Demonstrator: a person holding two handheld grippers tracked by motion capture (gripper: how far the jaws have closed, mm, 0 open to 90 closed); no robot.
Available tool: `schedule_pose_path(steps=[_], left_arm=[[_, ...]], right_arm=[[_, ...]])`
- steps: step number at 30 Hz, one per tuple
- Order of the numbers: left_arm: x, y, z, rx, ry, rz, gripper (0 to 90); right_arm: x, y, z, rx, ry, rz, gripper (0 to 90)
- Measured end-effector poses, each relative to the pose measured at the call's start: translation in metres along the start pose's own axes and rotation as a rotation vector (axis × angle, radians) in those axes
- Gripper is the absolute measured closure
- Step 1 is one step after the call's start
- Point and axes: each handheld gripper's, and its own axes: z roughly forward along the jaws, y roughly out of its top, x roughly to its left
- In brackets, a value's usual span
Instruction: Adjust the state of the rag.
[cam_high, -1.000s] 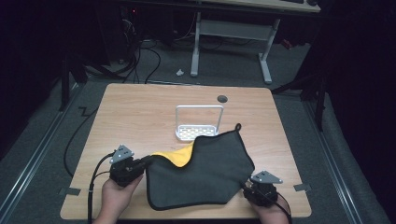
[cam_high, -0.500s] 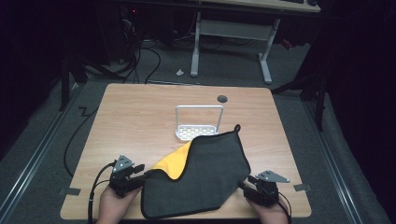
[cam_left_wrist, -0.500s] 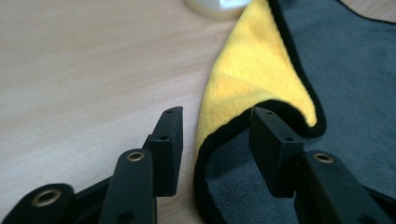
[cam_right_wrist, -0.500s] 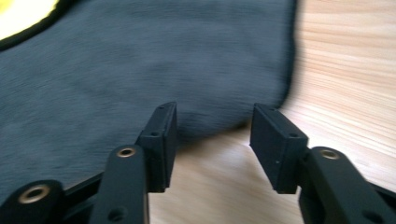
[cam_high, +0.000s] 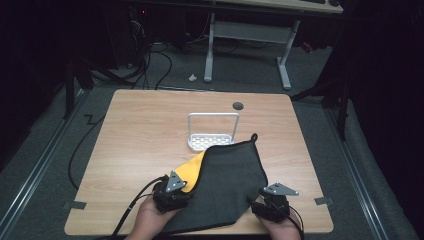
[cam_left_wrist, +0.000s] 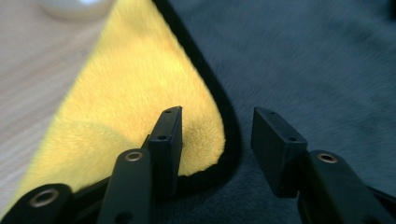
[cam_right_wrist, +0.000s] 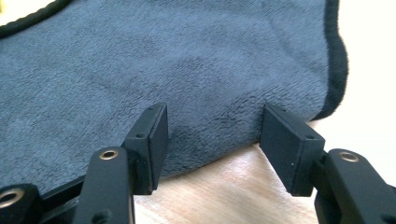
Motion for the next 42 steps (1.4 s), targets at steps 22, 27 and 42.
schedule_pose_path(steps=[22, 27, 42], left_arm=[[0.09, 0.005, -0.047, -0.155, 0.238, -0.195, 60.2], [0.048, -0.017, -0.042, -0.057, 0.077, -0.14, 65.9], [0.037, -0.032, -0.032, -0.02, 0.013, -0.138, 65.7]], right_arm=[[0.005, 0.003, 0.002, 0.003, -0.022, 0.011, 29.8], [0.004, 0.003, 0.008, 0.019, -0.025, 0.03, 34.1], [0.045, 0.071, -0.004, -0.076, -0.081, -0.233, 77.5]])
